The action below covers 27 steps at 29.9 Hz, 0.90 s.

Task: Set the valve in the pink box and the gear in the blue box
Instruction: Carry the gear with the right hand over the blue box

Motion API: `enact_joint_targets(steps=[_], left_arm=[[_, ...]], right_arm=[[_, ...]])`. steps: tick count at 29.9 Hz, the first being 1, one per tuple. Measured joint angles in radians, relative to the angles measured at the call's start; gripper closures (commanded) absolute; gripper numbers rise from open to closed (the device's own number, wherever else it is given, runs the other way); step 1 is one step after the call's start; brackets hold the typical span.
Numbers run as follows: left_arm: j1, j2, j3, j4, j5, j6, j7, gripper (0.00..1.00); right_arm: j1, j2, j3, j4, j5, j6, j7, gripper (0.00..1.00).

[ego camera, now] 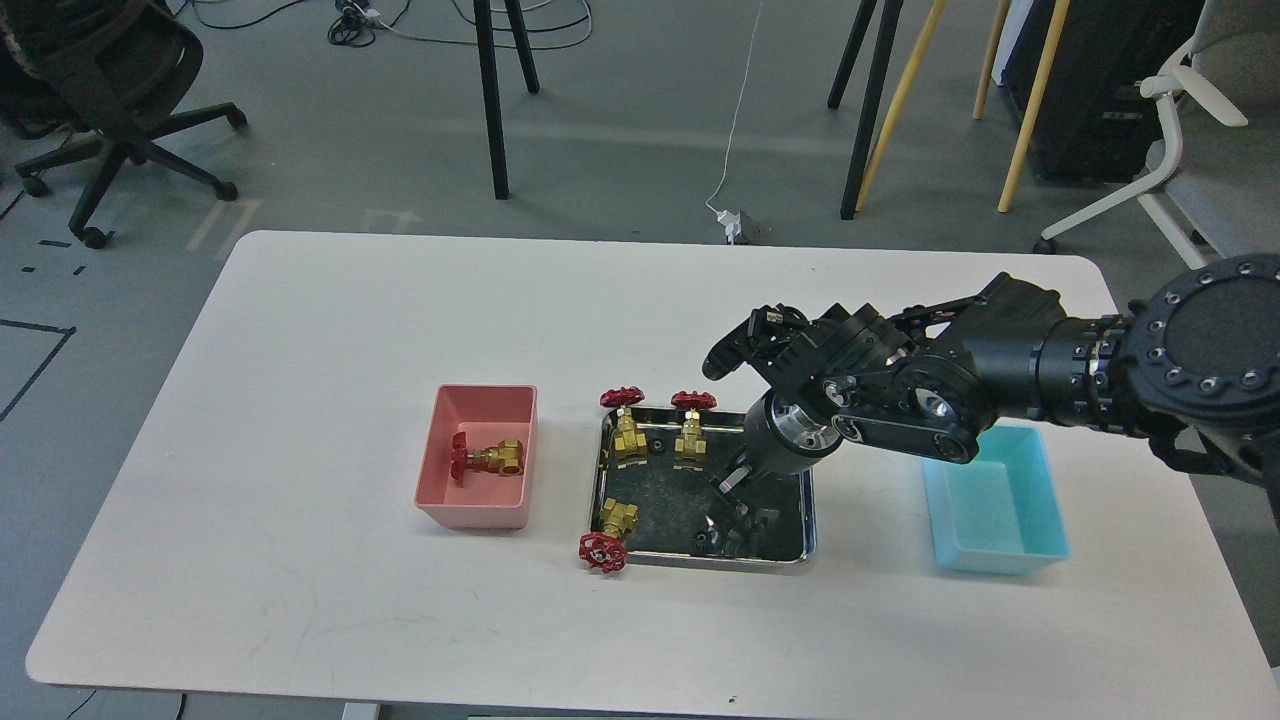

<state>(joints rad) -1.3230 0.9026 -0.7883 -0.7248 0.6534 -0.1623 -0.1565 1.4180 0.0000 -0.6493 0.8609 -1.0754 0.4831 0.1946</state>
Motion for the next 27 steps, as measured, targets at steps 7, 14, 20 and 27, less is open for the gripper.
enact_joint_targets(steps=[7, 14, 20, 27], left_arm=[[0.013, -0.020, 0.052, -0.001, 0.003, -0.005, -0.004, 0.02], [0.004, -0.093, 0.132, -0.003, 0.002, 0.000, -0.013, 0.02], [-0.022, -0.136, 0.133, -0.003, 0.001, 0.008, -0.011, 0.02], [-0.043, -0.184, 0.134, -0.003, 0.001, 0.031, -0.006, 0.02]], right_arm=[[0.074, -0.153, 0.092, 0.091, 0.041, 0.005, 0.004, 0.90], [0.090, -0.526, 0.099, 0.286, 0.029, 0.006, 0.008, 0.89], [0.038, -0.804, 0.094, 0.400, -0.031, 0.006, 0.008, 0.89], [-0.088, -0.916, 0.111, 0.415, -0.112, 0.004, 0.008, 0.84]])
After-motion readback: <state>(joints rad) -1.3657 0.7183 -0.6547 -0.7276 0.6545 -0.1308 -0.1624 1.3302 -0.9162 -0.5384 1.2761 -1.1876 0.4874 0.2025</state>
